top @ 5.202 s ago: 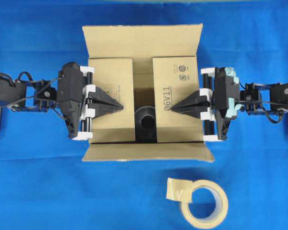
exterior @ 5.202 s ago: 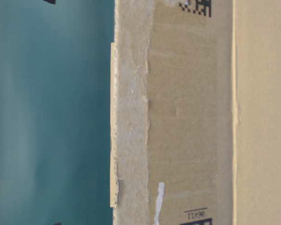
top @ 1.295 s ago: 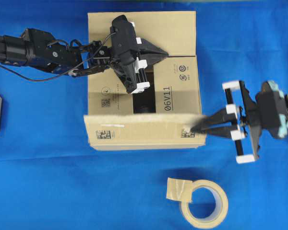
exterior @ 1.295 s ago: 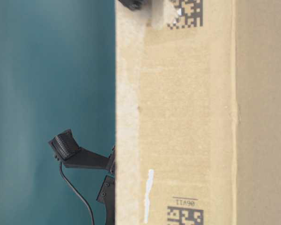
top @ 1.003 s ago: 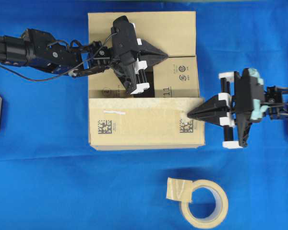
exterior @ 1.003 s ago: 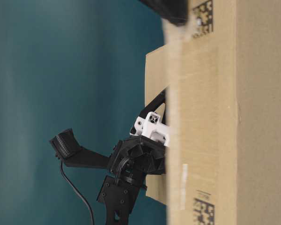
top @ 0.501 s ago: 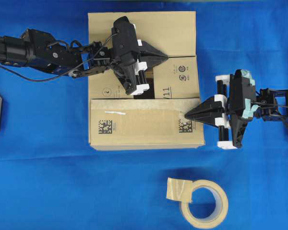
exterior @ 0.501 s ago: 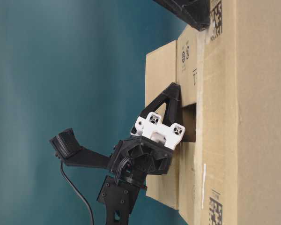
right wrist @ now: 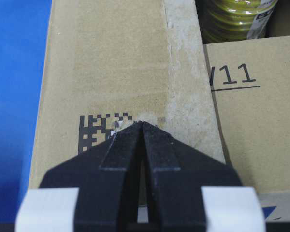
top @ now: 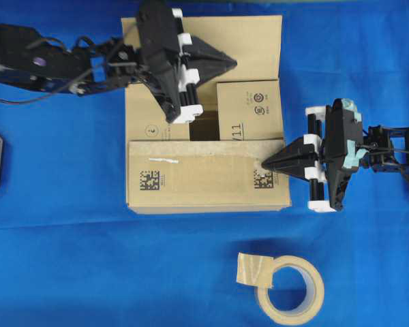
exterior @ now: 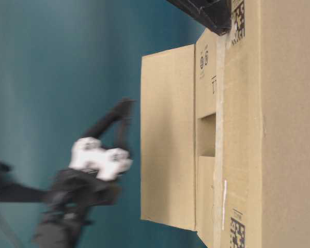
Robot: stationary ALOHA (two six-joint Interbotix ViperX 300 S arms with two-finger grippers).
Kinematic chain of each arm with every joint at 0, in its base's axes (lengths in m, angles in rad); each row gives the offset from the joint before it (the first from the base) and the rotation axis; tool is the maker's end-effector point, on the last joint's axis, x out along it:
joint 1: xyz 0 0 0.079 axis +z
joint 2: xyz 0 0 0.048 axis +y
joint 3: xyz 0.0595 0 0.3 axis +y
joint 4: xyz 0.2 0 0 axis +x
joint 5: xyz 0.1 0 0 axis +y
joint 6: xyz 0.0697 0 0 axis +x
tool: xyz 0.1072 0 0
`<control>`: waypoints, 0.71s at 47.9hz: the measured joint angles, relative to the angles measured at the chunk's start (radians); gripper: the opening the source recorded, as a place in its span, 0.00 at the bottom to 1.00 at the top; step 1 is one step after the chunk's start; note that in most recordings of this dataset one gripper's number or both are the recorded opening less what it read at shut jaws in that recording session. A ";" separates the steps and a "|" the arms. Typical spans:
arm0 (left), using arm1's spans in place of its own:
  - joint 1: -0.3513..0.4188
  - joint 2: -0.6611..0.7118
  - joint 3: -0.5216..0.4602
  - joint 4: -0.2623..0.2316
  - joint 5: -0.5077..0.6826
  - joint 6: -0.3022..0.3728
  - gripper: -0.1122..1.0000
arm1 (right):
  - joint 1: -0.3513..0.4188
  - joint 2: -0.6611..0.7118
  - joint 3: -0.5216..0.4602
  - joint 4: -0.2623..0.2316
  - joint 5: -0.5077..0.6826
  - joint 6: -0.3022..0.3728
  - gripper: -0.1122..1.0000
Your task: Close the cardboard box.
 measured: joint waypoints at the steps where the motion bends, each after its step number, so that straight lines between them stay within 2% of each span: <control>1: 0.003 -0.014 -0.005 0.000 0.017 0.005 0.10 | 0.000 0.000 0.000 0.000 -0.002 0.000 0.10; 11: 0.077 -0.071 -0.071 0.000 0.186 0.057 0.10 | 0.000 0.003 -0.002 0.000 -0.009 -0.002 0.10; 25: 0.244 -0.029 -0.176 0.000 0.433 0.074 0.10 | 0.000 0.003 -0.002 0.000 -0.015 -0.002 0.10; 34: 0.278 0.014 -0.210 0.000 0.534 0.086 0.10 | 0.000 0.003 -0.002 -0.002 -0.029 -0.008 0.10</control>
